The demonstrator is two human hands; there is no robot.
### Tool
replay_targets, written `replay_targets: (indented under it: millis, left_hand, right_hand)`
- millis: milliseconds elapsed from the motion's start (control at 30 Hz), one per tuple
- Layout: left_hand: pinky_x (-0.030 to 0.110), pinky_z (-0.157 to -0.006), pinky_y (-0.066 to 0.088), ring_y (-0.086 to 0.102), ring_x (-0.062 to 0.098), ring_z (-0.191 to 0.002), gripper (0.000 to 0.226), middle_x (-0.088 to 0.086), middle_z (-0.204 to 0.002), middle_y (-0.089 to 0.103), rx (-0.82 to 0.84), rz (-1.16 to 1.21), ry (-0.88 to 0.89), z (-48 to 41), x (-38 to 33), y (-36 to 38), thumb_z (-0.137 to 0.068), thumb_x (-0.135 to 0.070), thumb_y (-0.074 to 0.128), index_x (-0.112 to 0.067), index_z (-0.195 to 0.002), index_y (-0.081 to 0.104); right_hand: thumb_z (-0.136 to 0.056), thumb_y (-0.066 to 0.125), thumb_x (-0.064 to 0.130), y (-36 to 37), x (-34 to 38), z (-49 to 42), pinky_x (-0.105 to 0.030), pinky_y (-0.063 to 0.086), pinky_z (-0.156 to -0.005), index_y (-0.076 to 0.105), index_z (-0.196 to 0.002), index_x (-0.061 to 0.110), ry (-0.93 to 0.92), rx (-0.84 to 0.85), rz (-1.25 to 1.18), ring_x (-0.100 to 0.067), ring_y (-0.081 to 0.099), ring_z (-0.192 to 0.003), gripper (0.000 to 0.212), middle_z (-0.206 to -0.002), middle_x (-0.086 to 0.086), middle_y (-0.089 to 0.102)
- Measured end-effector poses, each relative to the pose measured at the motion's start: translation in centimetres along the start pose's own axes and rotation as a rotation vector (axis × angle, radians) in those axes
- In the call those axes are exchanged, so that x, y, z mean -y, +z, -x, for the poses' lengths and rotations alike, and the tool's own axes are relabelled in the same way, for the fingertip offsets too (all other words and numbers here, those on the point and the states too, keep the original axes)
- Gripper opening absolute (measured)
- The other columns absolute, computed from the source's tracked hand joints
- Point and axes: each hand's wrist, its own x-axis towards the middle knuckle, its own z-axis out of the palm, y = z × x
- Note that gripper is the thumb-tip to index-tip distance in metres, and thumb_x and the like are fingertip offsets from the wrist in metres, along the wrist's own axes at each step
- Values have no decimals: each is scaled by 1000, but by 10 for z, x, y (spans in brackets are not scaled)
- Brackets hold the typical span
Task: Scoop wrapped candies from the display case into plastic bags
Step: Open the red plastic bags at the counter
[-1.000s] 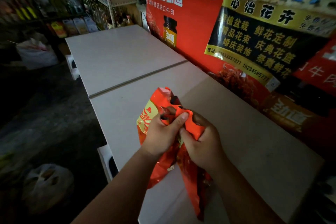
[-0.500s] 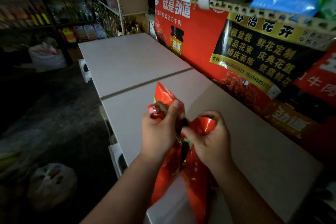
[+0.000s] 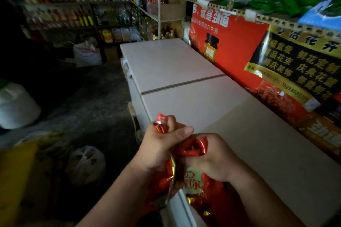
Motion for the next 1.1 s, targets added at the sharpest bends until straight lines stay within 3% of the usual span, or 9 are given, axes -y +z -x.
replay_targets:
  millis: [133, 233, 333, 400, 500, 733, 833, 967, 1100]
  left_hand:
    - [36, -61, 55, 60, 26, -61, 34, 13, -68, 58, -386, -430, 256, 49, -3, -4, -74, -11, 86, -10, -74, 52]
    - [26, -85, 57, 71, 11, -101, 80, -6, -112, 71, -467, -560, 291, 94, 4, -7, -65, -19, 95, -17, -130, 48]
    - [37, -100, 52, 65, 15, -119, 94, -13, -132, 64, -429, -542, 221, 143, 13, -10, -66, -29, 95, -28, -142, 40]
    - [49, -99, 52, 67, 21, -117, 72, -3, -127, 68, -551, -597, 236, 176, 16, -8, -73, -41, 89, -32, -134, 53]
    - [57, -89, 55, 72, 23, -98, 35, 2, -101, 74, -756, -717, 311, 220, 14, -2, -82, -52, 79, -28, -106, 68]
    - [32, -54, 42, 51, 10, -53, 39, -5, -54, 53, -1474, -505, 273, 346, 14, -23, -89, -21, 75, -22, -55, 56]
    - [40, -52, 43, 50, 15, -51, 40, -1, -51, 53, -1643, -570, 218, 415, 10, -21, -90, -12, 73, -18, -54, 56]
    - [21, -43, 38, 43, 3, -44, 43, -3, -46, 51, -1741, -759, 175, 500, -11, -5, -84, -12, 79, -10, -53, 48]
    - [35, -50, 42, 47, 17, -53, 25, 18, -56, 55, -1853, -619, 304, 601, -21, 19, -77, 0, 71, 6, -62, 52]
  right_hand:
    - [-73, 67, 26, 36, 5, 7, -29, 52, -60, 73, -74, 22, -97, -92, -20, -4, 67, -65, 7, -68, 5, 72]
    - [-74, 64, 15, 64, 17, 21, -17, 52, -62, 75, -81, 36, -228, -11, -80, 3, 69, -71, 25, -76, 16, 74]
    - [-72, 61, 12, 85, 24, 40, -18, 56, -72, 74, -91, 44, -330, 84, -30, 2, 72, -82, 39, -89, 21, 76]
    - [-74, 64, 11, 101, 30, 53, -27, 59, -76, 75, -98, 39, -338, 132, -23, -3, 74, -88, 38, -94, 17, 77]
    - [-77, 70, 2, 131, 46, 75, -15, 55, -72, 76, -94, 31, -345, 208, -169, -3, 74, -83, 35, -90, 11, 77]
    - [-81, 64, 11, 201, 89, 128, -8, 50, -63, 73, -105, 41, -295, 308, -354, 3, 68, -68, 39, -80, 14, 74]
    - [-82, 62, 19, 252, 105, 160, -5, 47, -64, 75, -82, 34, -269, 491, -303, 3, 70, -74, 20, -79, 18, 74]
    - [-86, 59, 33, 333, 123, 236, -9, 50, -74, 71, -95, 42, -270, 740, -242, 4, 70, -88, 18, -91, 22, 74]
    - [-90, 59, 32, 403, 156, 319, -16, 52, -84, 72, -96, 43, -309, 833, -311, -1, 69, -99, 18, -102, 16, 72]
